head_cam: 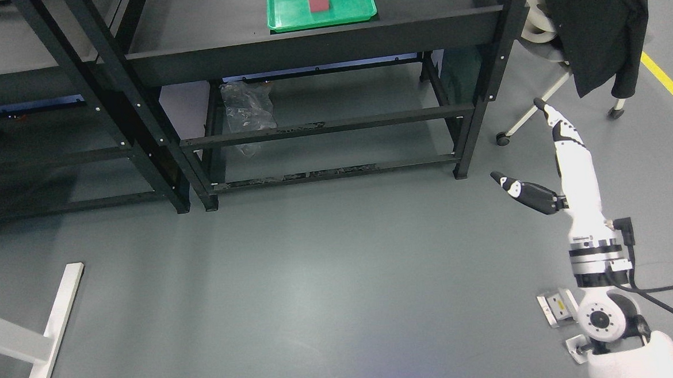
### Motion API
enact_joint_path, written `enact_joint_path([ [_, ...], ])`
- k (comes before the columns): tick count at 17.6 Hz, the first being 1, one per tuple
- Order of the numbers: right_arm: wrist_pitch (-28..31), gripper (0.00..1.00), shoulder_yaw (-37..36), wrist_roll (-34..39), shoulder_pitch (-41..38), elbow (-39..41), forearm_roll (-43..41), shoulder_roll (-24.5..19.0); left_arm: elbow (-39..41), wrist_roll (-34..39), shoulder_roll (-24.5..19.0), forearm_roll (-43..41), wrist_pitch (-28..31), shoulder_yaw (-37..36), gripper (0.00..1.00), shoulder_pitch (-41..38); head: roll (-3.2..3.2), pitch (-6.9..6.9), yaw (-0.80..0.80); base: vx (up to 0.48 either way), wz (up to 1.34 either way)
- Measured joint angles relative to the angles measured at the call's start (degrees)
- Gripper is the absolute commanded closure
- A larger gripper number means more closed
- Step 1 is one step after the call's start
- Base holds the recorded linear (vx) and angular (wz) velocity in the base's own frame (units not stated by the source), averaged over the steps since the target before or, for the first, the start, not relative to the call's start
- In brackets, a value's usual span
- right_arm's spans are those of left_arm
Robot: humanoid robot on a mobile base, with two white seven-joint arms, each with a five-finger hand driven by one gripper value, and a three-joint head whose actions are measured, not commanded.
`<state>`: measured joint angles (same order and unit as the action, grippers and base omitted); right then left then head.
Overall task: Pick pink block from left shelf to tray
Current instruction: 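Raise the right hand over the green tray on the shelf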
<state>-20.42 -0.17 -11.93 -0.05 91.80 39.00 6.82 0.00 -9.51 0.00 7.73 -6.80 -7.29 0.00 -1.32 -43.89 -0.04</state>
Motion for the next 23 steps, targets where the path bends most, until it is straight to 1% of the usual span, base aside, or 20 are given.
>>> enact_joint_path([
  [3,-0.18,0.01,1.05,1.64,0.74,0.04,4.59,0.33,0.0,0.0,0.0,0.0,0.0,0.0,0.0,0.0,0.0,0.0,0.0,0.189,0.08],
  [6,-1.24,0.01,1.97,6.35,1.74,0.04,9.61,0.58,0.0,0.0,0.0,0.0,0.0,0.0,0.0,0.0,0.0,0.0,0.0,0.231,0.14],
  [8,-2.6,0.01,2.42,7.89,2.07,0.04,12.46,0.63,0.0,0.0,0.0,0.0,0.0,0.0,0.0,0.0,0.0,0.0,0.0,0.222,0.19],
  [13,-2.97,0.01,3.07,8.81,2.89,0.04,17.26,0.59,0.0,0.0,0.0,0.0,0.0,0.0,0.0,0.0,0.0,0.0,0.0,0.252,0.16],
  [17,0.96,0.01,3.32,8.25,3.7,-0.03,18.88,-0.66,0.0,0.0,0.0,0.0,0.0,0.0,0.0,0.0,0.0,0.0,0.0,0.257,0.14],
  [20,4.56,0.01,3.48,5.06,4.01,-0.07,19.41,-2.16,0.0,0.0,0.0,0.0,0.0,0.0,0.0,0.0,0.0,0.0,0.0,0.272,0.14],
  [23,9.11,0.01,3.74,0.36,4.08,-0.16,19.44,-3.31,0.0,0.0,0.01,0.0,0.0,0.0,0.0,0.0,0.0,0.0,0.0,0.287,0.12],
])
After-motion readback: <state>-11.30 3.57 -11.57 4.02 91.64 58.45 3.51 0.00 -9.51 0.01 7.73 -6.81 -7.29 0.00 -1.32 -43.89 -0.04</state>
